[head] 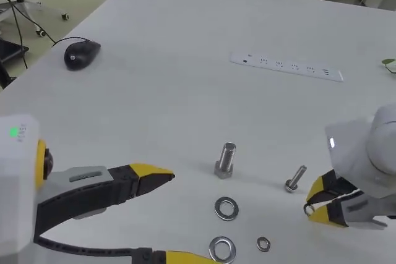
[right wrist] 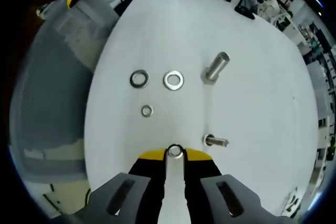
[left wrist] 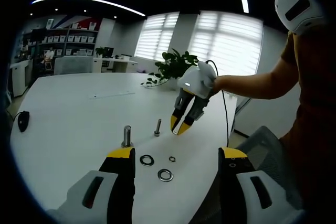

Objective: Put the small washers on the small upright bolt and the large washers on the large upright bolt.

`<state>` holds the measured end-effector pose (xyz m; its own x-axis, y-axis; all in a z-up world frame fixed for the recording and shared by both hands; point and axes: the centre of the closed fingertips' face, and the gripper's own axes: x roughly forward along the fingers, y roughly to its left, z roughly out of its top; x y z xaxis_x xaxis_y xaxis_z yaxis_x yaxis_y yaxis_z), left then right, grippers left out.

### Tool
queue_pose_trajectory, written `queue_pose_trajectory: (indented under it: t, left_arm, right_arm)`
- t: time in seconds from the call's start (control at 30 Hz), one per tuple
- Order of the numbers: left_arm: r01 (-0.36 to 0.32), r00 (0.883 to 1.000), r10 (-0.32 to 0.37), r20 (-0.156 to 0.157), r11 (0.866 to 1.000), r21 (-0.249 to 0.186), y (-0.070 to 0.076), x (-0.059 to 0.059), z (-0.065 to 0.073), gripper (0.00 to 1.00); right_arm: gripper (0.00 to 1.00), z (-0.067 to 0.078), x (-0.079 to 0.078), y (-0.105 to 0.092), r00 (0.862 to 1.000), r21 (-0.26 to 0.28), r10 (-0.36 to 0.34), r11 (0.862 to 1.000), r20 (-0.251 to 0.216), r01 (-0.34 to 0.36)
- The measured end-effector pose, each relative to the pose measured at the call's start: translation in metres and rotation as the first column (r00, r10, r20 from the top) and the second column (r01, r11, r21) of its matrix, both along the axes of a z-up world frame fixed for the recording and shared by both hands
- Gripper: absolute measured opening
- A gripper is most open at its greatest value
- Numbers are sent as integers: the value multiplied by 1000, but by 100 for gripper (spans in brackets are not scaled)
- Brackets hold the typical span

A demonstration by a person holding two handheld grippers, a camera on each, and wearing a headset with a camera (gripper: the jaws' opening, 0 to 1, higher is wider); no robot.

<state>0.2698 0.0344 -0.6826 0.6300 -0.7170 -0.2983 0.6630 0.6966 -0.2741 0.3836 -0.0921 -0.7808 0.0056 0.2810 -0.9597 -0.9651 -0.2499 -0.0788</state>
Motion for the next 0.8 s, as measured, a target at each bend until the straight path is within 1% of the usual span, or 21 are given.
queue_pose_trajectory:
  t: [0.07,0.1,0.23,0.3,0.37,0.4,0.47,0.53,0.8]
  left_arm:
    - [1,1000,-1,2,1000,-3,-1,0,0,63]
    - [1,1000,-1,1,1000,-5,-1,1,0,63]
    - [4,1000,-4,-7,1000,-4,-1,1,-2,64]
    - [5,1000,-5,0,1000,-3,-1,2,-1,63]
    - [3,1000,-3,4,1000,-12,-1,3,0,63]
    - [1,1000,-1,7,1000,-11,0,4,0,63]
    - [2,1000,-2,1,1000,-4,1,4,-1,63]
    - [1,1000,-1,7,1000,-6,1,4,-1,63]
    - [1,1000,-1,2,1000,-7,3,5,-2,64]
  right_arm:
    - [12,4,7,-2,1000,-3,-4,1000,15,4]
    - [12,8,13,-2,1000,-3,-9,1000,29,9]
    - [12,23,30,3,998,22,-30,999,52,29]
    - [12,28,38,5,997,27,-38,999,68,36]
    - [12,32,43,10,997,35,-39,999,73,36]
    - [12,33,44,13,997,36,-37,999,71,35]
    - [12,32,45,16,997,31,-31,999,71,29]
    - [12,29,44,18,998,22,-23,1000,65,22]
    - [12,23,42,23,999,4,-3,1000,45,3]
